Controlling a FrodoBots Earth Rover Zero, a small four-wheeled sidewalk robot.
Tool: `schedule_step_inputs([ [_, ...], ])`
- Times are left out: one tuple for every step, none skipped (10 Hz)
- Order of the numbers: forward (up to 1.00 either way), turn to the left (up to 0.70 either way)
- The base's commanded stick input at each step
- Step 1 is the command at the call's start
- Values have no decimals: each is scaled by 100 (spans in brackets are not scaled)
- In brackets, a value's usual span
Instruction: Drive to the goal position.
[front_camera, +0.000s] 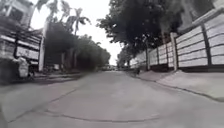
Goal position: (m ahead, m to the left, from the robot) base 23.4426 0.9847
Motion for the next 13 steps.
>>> schedule_step_inputs([
  [50, -50],
  [50, -50],
  [50, -50],
  [50, -7],
  [50, 0],
  [50, 0],
  [50, 0],
  [50, 0],
  [50, 0],
  [50, 0],
  [50, 0],
  [50, 0],
  [50, 0],
])
